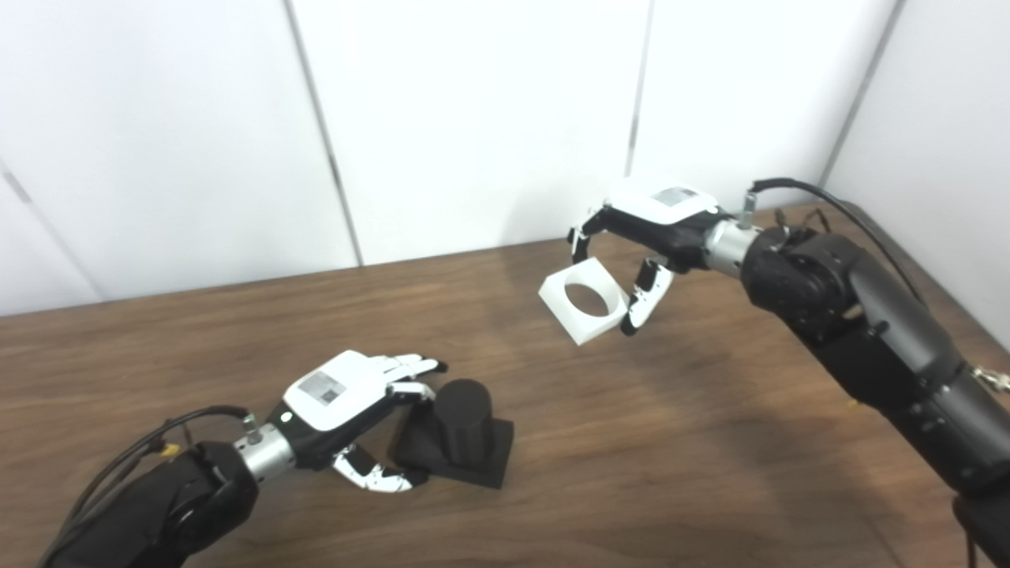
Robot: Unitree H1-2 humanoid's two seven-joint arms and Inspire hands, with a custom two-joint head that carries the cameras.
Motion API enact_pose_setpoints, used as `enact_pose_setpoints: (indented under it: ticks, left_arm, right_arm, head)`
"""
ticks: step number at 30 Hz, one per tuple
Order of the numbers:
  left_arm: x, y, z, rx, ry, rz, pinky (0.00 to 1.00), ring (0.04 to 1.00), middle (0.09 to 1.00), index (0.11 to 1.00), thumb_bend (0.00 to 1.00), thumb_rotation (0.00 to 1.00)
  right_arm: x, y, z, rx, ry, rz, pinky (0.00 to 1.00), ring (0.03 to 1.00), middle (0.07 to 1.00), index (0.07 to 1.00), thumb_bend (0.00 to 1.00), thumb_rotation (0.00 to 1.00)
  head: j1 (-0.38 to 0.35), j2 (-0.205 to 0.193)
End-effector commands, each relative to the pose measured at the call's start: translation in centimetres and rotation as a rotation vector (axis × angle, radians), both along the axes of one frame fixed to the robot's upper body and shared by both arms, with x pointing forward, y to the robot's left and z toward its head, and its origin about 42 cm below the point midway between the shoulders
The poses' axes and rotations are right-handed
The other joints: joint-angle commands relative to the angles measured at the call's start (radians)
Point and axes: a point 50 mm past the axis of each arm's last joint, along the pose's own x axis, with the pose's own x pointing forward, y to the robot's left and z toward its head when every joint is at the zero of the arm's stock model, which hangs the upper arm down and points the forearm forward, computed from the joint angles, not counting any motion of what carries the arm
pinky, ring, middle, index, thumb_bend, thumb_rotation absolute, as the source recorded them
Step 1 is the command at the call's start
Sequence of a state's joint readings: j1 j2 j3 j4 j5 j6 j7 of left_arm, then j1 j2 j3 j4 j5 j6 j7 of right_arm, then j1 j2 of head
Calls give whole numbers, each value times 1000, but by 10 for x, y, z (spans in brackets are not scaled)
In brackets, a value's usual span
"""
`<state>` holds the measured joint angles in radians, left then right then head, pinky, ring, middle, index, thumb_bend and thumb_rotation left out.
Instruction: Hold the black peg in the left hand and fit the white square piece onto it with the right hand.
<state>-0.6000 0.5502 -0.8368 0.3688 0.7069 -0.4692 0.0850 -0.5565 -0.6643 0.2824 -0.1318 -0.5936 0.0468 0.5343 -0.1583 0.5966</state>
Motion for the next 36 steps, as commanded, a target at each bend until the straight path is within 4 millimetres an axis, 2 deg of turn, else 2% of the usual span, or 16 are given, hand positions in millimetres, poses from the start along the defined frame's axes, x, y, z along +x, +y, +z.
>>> enact_pose_setpoints:
  ticks: [1, 3, 10, 36]
  left_arm:
    - [-20, 9, -40, 222, 87, -27, 804, 913, 938, 658, 957, 205]
    - [-20, 6, -41, 221, 85, -30, 800, 921, 945, 658, 953, 226]
    - [-18, 0, -40, 211, 64, -31, 796, 913, 937, 651, 955, 251]
    - [-18, -7, -37, 216, 60, -31, 787, 920, 944, 646, 964, 253]
  right_arm:
    - [-3, 2, 29, 2, -96, 56, 797, 838, 781, 478, 518, 138]
    - [-7, 4, 31, -4, -108, 83, 783, 830, 776, 478, 519, 136]
    - [-15, 14, 35, -17, -112, 158, 770, 824, 774, 479, 517, 135]
    - [-24, 59, 38, 66, -105, 291, 761, 821, 770, 478, 517, 137]
  head:
    - [29, 10]
    - [69, 21]
    - [111, 37]
    - [130, 54]
